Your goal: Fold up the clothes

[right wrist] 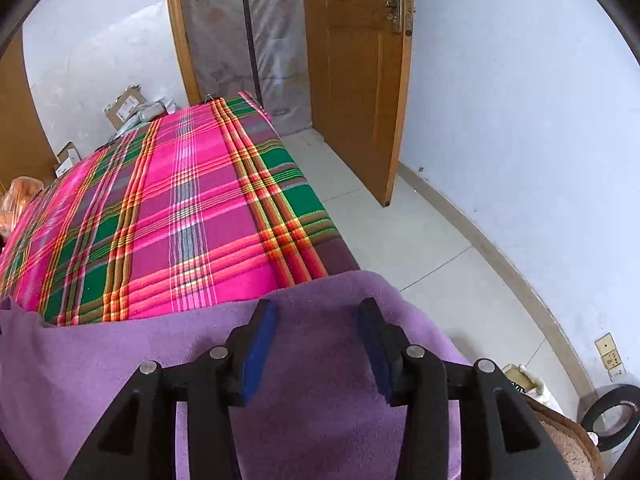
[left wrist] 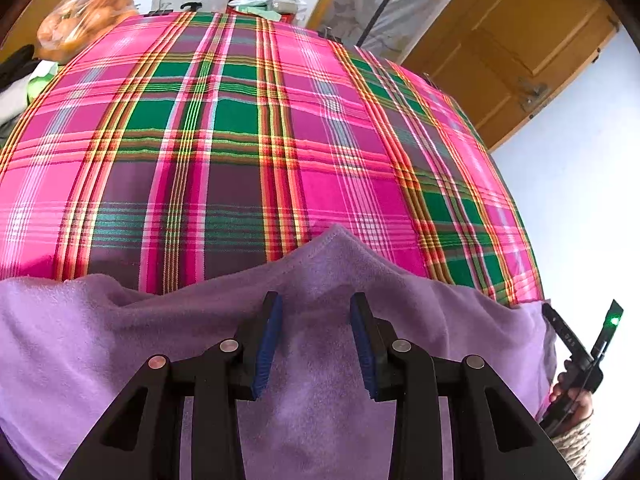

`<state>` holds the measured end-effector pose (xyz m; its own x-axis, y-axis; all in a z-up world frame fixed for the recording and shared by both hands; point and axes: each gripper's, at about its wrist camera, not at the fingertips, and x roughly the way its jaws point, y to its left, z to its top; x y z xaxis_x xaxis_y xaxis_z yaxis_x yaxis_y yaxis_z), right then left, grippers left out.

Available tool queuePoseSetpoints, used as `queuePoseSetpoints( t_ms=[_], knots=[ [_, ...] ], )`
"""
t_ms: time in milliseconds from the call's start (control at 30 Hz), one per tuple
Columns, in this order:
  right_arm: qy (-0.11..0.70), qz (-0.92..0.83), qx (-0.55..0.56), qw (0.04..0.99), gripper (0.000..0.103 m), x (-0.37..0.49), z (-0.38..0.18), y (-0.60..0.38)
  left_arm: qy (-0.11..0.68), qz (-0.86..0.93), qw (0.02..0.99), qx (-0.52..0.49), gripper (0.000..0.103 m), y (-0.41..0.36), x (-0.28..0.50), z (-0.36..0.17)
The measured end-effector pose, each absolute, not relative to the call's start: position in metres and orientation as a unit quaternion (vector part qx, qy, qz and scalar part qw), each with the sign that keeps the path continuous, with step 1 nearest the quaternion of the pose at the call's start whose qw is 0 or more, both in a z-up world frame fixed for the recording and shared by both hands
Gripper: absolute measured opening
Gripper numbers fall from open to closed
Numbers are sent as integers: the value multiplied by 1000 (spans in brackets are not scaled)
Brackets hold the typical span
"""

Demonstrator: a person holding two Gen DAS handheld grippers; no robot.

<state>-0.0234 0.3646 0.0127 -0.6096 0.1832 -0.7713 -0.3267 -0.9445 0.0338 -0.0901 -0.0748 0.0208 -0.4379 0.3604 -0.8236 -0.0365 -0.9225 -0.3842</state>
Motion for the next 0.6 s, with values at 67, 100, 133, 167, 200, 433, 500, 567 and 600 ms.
queuePoseSetpoints(
  t_ms=[67, 100, 133, 167, 200, 433, 500, 567, 600],
  knots=[
    [84, 894, -417, 141, 46, -23, 13, 365, -155, 835, 117, -514, 37, -74, -89, 21],
    [83, 895, -416, 141, 44, -23, 13, 365, -154, 836, 117, -513, 37, -74, -89, 21],
    [82, 895, -415, 140, 33, -23, 13, 366, -154, 836, 116, -513, 37, -74, -88, 21],
    [81, 896, -415, 139, 24, -22, 13, 366, -154, 837, 115, -512, 37, -74, -88, 21],
    [80, 896, -414, 139, 7, -22, 13, 367, -154, 837, 115, -512, 37, -75, -88, 21],
    [63, 905, -390, 159, 2, -17, 25, 370, -160, 837, 113, -511, 37, -76, -90, 21],
    [71, 903, -388, 170, 1, -17, 26, 377, -162, 837, 113, -510, 37, -76, -90, 21],
    [81, 895, -406, 167, 1, -23, 18, 382, -162, 838, 112, -509, 37, -76, -90, 20],
    [80, 893, -410, 168, 1, -24, 17, 382, -162, 838, 111, -509, 37, -75, -90, 20]
  ],
)
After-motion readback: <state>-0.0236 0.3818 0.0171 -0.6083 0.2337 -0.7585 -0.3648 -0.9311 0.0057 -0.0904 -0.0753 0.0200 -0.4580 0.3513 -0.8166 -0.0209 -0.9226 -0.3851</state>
